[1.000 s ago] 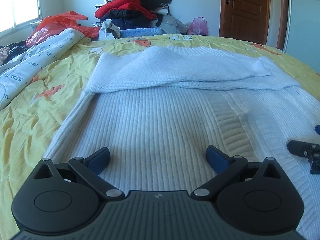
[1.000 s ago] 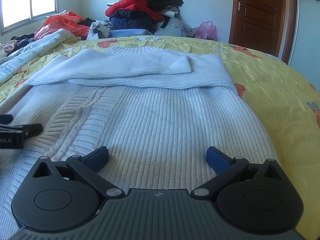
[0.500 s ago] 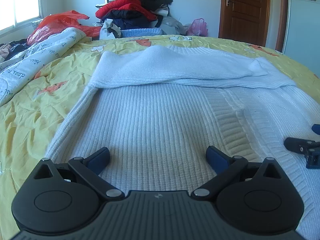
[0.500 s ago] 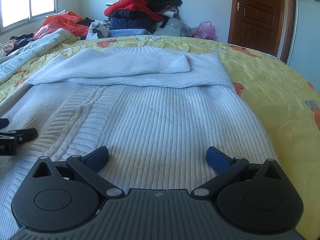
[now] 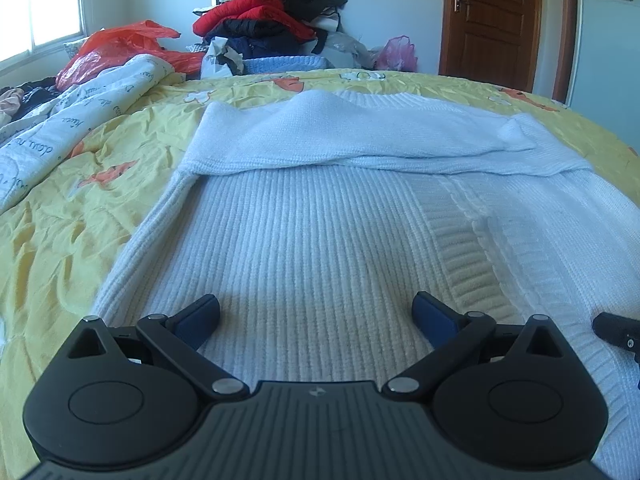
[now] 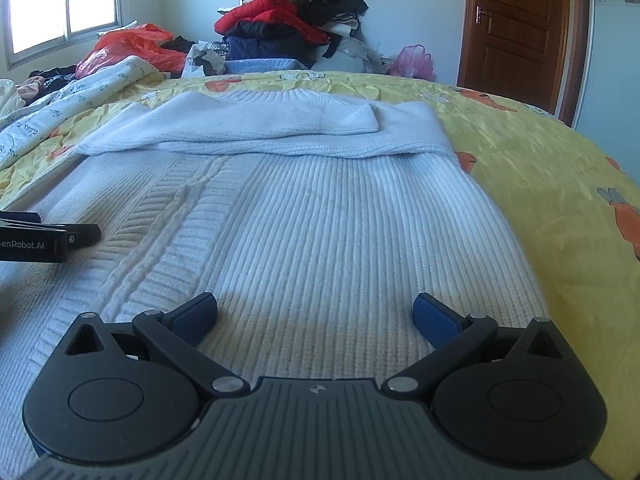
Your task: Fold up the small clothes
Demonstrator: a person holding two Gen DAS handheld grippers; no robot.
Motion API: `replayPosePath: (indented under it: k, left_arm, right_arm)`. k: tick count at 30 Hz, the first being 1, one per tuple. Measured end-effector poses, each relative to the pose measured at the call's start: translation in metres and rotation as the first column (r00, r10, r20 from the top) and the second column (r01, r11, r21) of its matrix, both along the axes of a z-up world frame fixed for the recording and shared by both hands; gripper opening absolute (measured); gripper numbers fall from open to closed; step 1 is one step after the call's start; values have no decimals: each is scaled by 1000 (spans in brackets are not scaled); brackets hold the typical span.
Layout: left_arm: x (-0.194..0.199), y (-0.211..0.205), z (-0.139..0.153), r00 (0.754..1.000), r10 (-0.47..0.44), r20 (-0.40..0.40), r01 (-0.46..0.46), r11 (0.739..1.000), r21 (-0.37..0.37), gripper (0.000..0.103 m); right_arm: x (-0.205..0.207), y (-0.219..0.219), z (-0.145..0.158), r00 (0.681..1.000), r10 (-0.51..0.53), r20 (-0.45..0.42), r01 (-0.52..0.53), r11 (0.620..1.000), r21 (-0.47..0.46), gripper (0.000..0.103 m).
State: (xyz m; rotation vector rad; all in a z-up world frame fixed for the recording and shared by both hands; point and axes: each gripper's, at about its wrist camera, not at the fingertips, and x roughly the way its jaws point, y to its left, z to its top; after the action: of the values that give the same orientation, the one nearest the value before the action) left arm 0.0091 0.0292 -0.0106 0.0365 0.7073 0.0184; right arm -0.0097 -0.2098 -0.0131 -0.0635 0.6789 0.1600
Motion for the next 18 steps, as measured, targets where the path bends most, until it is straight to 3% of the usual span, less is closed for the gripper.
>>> replayPosePath:
  k: [10,18]
  left_arm:
    - [-47,-5,0,1000,-1,6,1,1000,5,103]
    - [-53,-1,-1,1000,-8,17,9,1000,-10,103]
  right_arm:
    - [0,0,0,1000,0,0,0,1000,2,101]
    - [0,0,0,1000,0,0,0,1000,2,101]
